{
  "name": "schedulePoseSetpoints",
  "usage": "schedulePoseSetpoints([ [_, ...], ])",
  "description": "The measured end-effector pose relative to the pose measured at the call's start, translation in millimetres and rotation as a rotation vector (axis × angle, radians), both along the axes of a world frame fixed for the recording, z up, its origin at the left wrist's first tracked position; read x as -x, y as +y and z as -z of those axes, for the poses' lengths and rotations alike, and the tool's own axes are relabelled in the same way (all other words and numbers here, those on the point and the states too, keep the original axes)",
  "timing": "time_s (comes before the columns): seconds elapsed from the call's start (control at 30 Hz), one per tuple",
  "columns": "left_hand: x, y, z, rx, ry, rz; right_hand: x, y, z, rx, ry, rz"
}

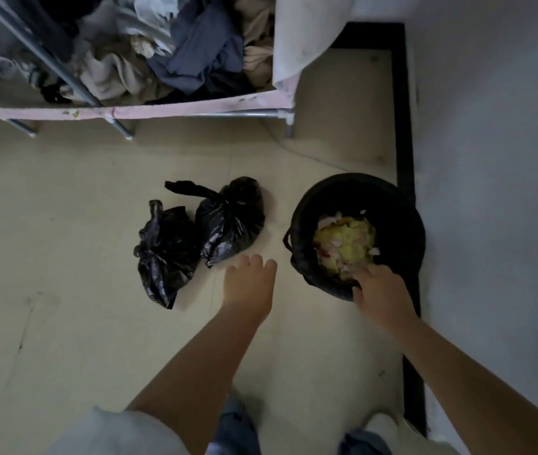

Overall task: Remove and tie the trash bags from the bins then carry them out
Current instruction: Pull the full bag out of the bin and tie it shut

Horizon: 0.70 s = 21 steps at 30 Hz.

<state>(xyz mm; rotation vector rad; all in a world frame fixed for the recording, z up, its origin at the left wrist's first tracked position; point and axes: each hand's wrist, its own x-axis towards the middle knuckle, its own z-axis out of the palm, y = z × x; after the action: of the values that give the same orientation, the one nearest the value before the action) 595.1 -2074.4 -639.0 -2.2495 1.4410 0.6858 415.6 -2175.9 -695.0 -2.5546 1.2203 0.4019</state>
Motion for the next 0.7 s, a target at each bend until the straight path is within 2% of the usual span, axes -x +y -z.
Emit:
schedulePoseSetpoints([
  [0.2,68,-6,75,0.107,0.075,0.039,60,10,67,0.148,-0.006,-0.169],
  [0.37,75,-4,142,0.256,0.080,0.102,57,9,127,0.356,-0.241,-0.207],
  [0.4,70,-5,155,0.336,0.084,0.145,56,8,137,0.380,-0.300,-0.220],
  [0.53,42,-13,204,0.861,0.060,0.385,55,0,159,0.419,-0.519,-0.313],
  [0.7,23,-21,220,1.084,0.042,0.620,53,-4,172,0.461,-0.693,-0.322],
])
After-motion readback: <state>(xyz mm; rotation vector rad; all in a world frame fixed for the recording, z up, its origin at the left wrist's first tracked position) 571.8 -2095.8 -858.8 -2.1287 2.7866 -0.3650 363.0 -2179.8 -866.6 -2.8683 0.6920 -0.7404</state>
